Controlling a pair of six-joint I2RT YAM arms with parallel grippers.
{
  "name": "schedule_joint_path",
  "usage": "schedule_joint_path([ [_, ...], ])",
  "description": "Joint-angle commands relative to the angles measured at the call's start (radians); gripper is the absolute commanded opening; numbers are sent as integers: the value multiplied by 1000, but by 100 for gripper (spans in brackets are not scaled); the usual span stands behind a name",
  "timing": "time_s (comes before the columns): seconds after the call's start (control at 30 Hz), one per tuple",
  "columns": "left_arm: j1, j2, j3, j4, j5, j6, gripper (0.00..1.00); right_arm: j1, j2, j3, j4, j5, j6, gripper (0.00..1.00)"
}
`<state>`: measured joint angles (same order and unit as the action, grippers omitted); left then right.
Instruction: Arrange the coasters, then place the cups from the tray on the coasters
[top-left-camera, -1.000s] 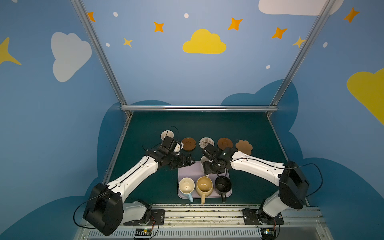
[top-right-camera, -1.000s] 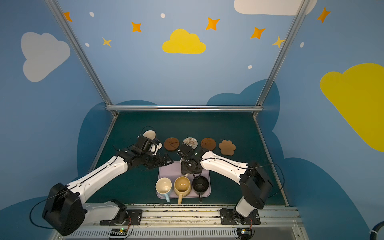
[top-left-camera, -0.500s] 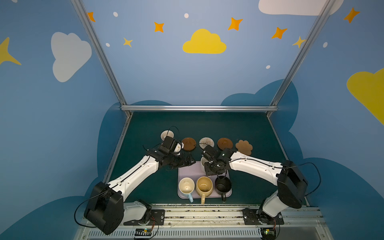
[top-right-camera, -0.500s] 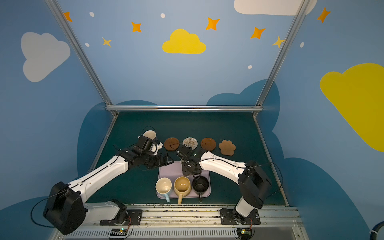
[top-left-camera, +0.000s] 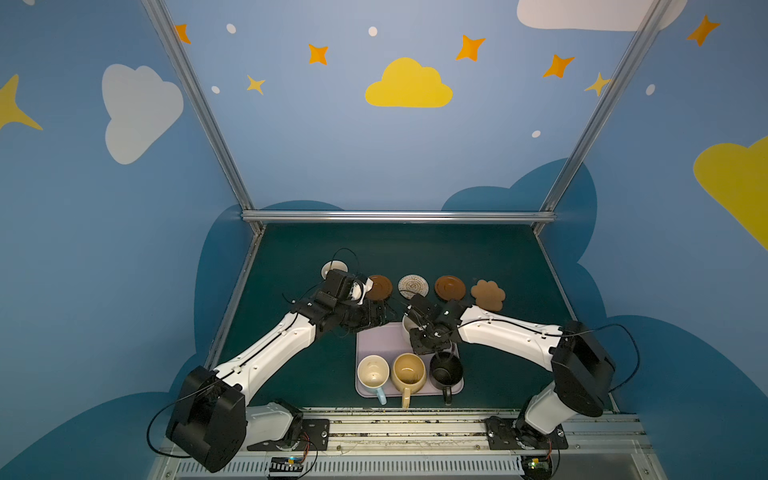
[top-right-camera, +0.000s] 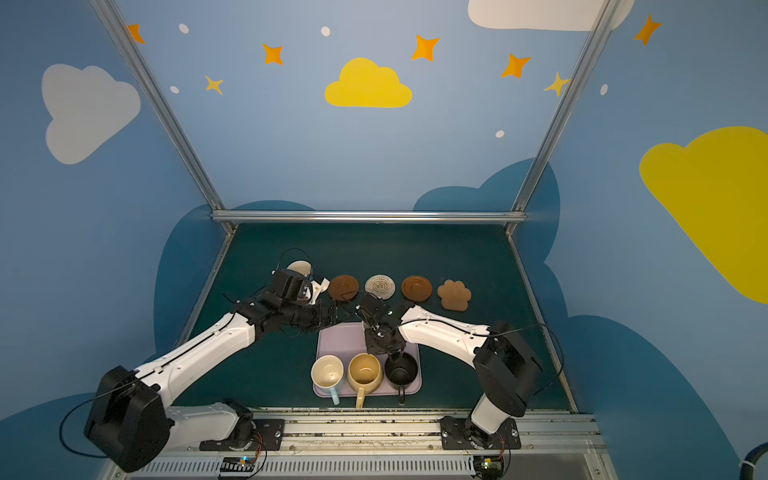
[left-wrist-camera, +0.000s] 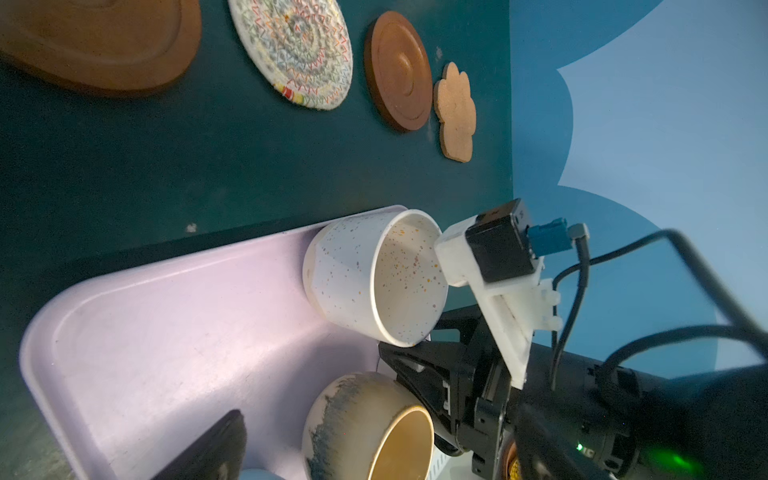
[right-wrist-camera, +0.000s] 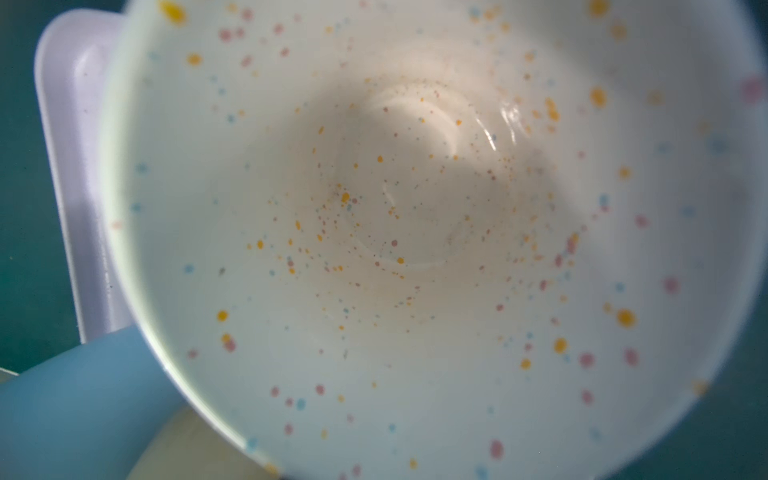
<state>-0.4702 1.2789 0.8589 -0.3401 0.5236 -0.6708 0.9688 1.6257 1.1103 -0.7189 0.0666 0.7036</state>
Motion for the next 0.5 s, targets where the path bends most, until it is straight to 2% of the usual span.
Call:
schedule_joint_path([
  [0.0,8,-16,-18,46,41,-27,100,-8,25,-6,55,20,-13,23],
  [0.47,26,-6,-6,25,19,-38,100,-8,-2,3,45,48,-22,7],
])
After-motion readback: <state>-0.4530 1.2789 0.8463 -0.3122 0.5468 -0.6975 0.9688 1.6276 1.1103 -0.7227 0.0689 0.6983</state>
